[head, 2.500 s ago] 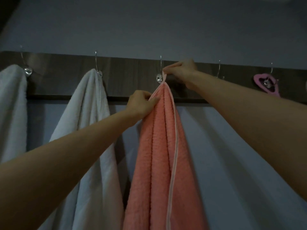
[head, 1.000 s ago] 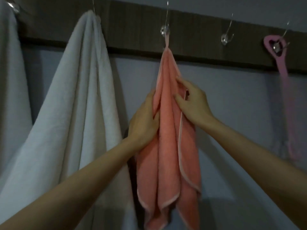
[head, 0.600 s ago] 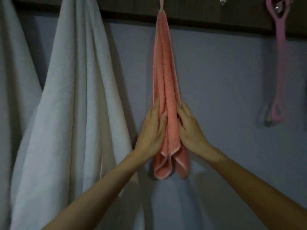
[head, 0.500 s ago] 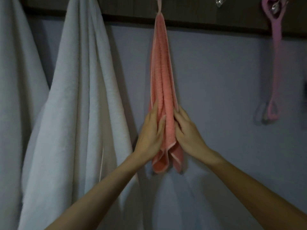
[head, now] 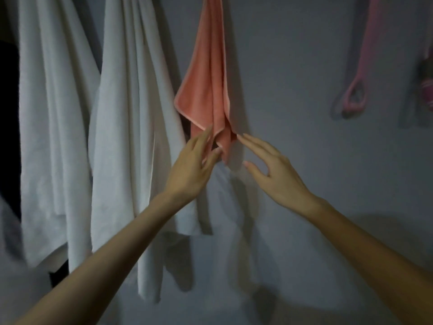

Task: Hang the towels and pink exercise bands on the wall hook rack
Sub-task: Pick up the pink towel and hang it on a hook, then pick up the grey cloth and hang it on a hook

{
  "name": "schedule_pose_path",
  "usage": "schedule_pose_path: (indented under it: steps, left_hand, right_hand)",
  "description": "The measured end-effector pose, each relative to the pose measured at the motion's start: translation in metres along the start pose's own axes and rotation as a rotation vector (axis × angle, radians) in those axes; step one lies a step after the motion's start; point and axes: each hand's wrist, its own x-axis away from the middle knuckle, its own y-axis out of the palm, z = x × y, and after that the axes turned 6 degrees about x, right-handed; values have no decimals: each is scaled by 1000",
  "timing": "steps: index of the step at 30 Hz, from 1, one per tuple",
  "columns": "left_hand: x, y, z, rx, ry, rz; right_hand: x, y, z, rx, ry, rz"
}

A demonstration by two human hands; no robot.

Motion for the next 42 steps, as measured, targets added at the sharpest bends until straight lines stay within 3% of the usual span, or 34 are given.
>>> schedule_pose_path:
  steps: [7, 14, 28, 34, 42]
  left_hand:
    - [80, 15, 21, -284, 92, -84]
    - [155, 49, 21, -332, 93, -258]
    - [275, 124, -31, -164, -20, -709]
    - [309, 165, -58, -88, 11, -814]
    - [348, 248, -108, -121, -200, -1059]
  right_hand:
    - [92, -9, -3, 87, 60, -46]
    - [193, 2, -8, 136, 209, -155]
    - [354, 58, -39, 113, 672, -366]
    - [401, 87, -31, 165, 797, -395]
    - [461, 136, 23, 37, 993, -533]
